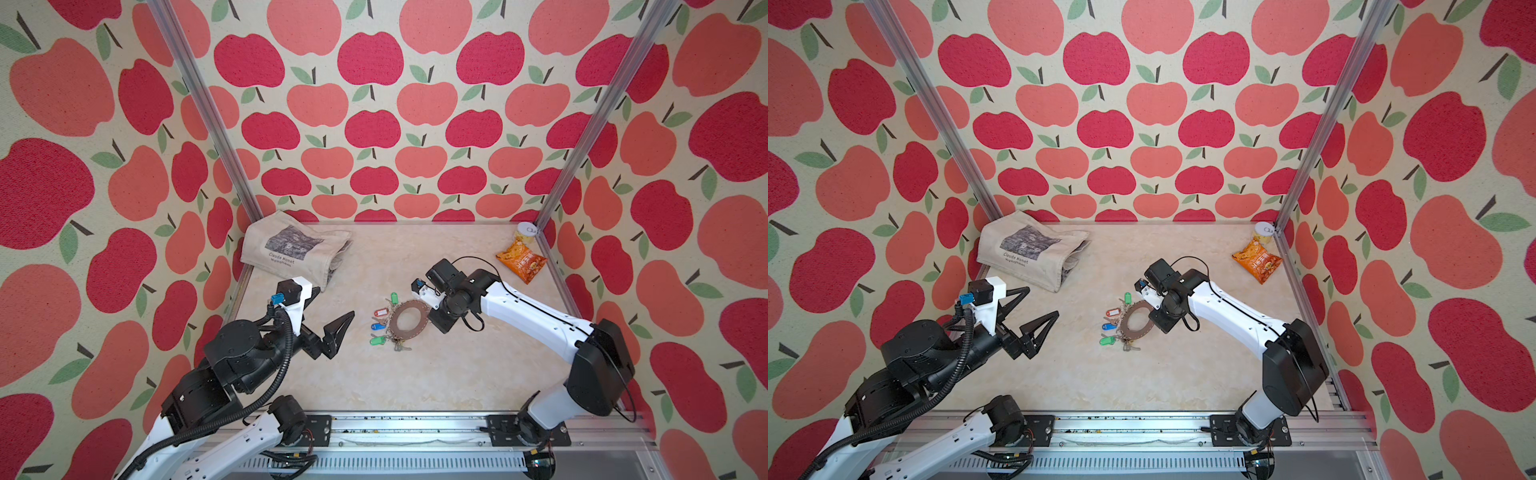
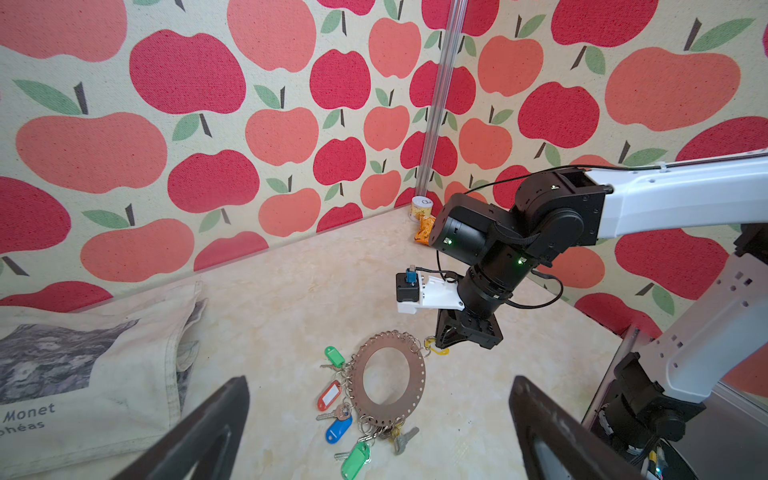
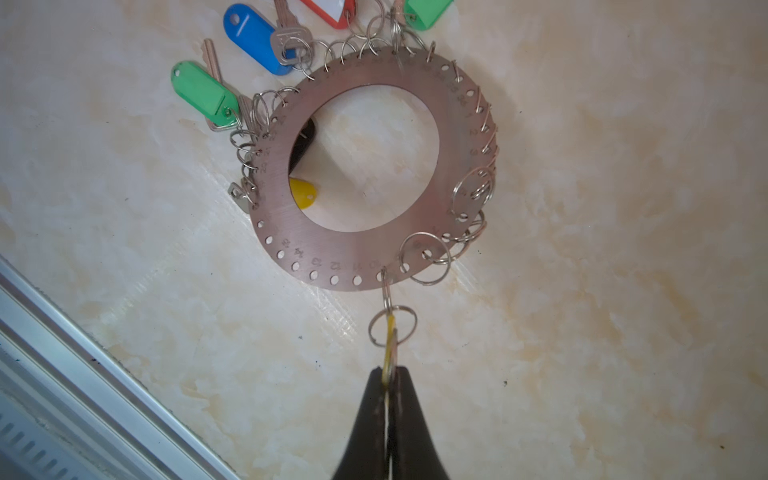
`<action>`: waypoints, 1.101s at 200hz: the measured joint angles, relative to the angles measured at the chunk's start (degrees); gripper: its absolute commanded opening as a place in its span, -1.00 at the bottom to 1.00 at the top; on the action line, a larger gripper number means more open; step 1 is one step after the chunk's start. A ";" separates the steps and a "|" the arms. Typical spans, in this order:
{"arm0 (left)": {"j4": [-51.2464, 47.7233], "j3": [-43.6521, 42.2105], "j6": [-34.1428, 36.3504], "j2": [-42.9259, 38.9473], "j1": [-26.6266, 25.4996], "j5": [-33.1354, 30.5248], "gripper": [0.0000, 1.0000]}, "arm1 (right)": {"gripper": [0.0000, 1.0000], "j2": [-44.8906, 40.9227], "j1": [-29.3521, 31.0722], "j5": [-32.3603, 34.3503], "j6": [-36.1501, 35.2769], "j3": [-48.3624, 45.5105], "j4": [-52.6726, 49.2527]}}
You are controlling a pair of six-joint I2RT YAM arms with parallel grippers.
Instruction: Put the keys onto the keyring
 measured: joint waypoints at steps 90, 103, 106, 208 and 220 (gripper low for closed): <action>-0.48 -0.02 -0.02 0.11 0.00 -2.60 0.98 | -0.97 -2.23 -1.79 2.51 5.86 -6.93 1.46; -0.48 -0.02 -0.02 0.15 0.00 -2.91 0.98 | -0.70 -2.84 -2.38 2.93 6.43 -7.52 1.51; -0.48 -0.02 -0.02 0.15 0.00 -3.02 0.98 | -0.62 -2.97 -2.49 3.04 6.60 -7.65 1.49; -1.09 -1.31 -0.04 0.20 0.00 -12.98 1.00 | 0.26 -10.67 -6.91 7.13 9.62 -9.90 2.19; -0.98 -2.08 -0.02 0.20 0.00 -15.06 1.00 | 0.31 -11.80 -7.58 7.41 9.57 -10.03 3.02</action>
